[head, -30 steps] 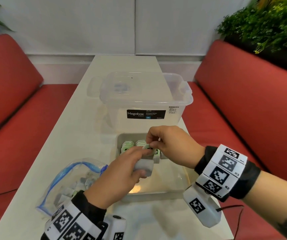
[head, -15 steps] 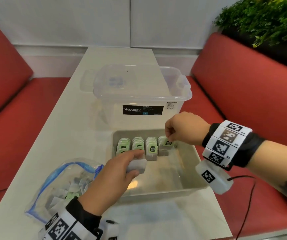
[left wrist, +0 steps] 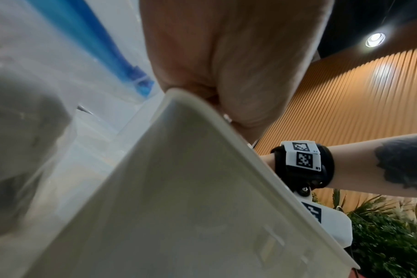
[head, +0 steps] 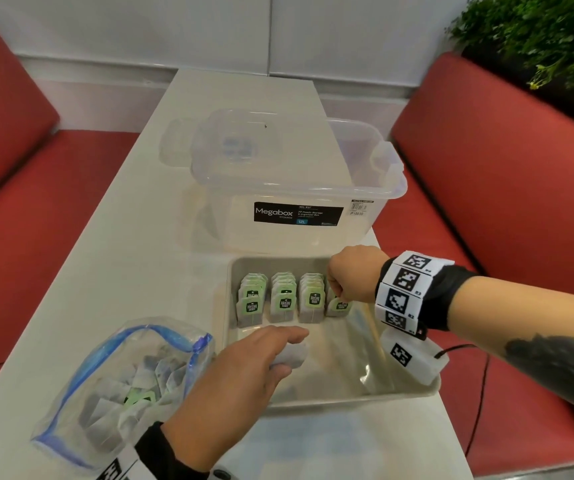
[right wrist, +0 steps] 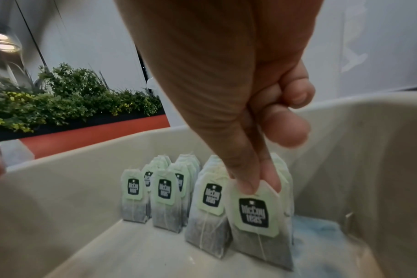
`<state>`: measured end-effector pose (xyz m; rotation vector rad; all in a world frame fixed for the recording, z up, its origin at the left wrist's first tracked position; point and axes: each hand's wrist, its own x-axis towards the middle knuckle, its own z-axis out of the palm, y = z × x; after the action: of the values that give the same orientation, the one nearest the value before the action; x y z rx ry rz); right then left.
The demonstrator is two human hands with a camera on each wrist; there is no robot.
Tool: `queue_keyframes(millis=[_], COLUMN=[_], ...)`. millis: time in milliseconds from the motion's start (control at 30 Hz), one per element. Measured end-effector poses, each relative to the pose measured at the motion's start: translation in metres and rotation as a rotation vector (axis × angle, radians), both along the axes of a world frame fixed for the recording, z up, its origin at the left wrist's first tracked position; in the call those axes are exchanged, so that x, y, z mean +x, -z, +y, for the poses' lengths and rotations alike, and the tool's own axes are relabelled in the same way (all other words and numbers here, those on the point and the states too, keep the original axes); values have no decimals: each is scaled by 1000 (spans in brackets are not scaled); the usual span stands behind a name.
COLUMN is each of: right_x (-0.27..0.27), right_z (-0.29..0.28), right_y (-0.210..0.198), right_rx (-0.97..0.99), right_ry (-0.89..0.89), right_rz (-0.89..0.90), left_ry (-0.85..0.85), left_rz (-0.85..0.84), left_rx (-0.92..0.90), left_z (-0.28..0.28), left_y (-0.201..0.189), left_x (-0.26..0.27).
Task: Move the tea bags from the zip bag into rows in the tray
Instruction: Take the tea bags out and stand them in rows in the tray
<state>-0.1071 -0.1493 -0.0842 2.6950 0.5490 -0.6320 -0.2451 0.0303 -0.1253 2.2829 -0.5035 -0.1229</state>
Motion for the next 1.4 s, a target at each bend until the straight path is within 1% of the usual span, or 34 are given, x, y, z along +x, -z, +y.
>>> queue_keyframes(millis=[433,600,700,767,833,900,933,1000,1100,1167,1233,1333,1400], right_x=[-5,-4,-3,-2,-4,-14,-24,-48,-84,-98,-105,-111,-113], right_z=[8,4,2,1,-1,0,1,7,15,20,24,23,19], right_y=[-4,-5,-5,-8,-15,-25,-31,-43,-42,-34,-25,-17,-17], right_rx=[-144,-118,-102,-64,44,244,364,575,786,899,993,1103,1155], right_ry=[-63,-73,-54,-37,-39,-58,-68,-96,-123,-105,-43,33,48], right_rz=[-80,-130,-154,-179,-187,-146,-110,-67,-65,-79,-99,-118,-84], left_ry=[-29,-65,-106,-115,-123,-157,-182,-231,-243,-216,-199,-196,-200], left_rz=[46,81,58,28,-26,-84,-82,-16,55,77,87,102,125], left_rx=[-11,-58,-104,-93,-77,-82,-80,-35,53,85,109,144,119], left_z=[-1,0,0,2,5,8,10,12,13,10,5,-3,-5], left_y=[-4,-3,-5,-7,-8,-12,-15,-22,-34,-42,-48,-53,-53], left_x=[0,1,0,0,2,6,8,12,15,13,12,11,9])
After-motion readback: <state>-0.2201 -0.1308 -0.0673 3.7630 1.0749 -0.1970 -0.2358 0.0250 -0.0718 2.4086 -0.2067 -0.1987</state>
